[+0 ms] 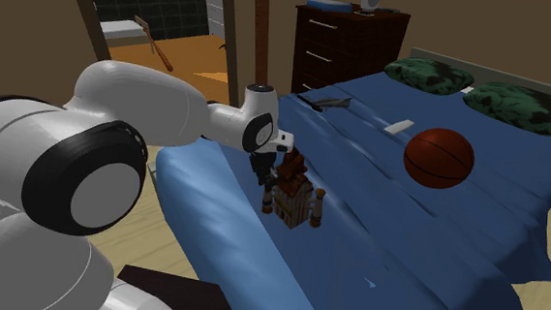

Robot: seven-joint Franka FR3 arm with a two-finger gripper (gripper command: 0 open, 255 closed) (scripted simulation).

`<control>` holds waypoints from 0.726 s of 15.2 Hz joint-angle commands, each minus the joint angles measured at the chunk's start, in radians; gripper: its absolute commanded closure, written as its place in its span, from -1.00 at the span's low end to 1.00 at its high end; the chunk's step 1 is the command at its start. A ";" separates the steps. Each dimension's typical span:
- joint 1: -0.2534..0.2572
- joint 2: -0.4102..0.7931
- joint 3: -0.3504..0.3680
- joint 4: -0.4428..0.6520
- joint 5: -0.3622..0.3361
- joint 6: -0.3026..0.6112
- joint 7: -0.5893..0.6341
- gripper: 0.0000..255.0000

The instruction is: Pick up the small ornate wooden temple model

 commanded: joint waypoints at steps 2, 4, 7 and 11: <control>0.000 0.001 0.000 0.000 0.000 0.000 0.000 1.00; 0.000 0.000 0.000 -0.001 0.000 0.001 0.000 1.00; 0.000 -0.018 0.001 0.022 -0.002 -0.041 0.001 1.00; 0.000 -0.040 0.003 0.056 -0.003 -0.096 0.002 1.00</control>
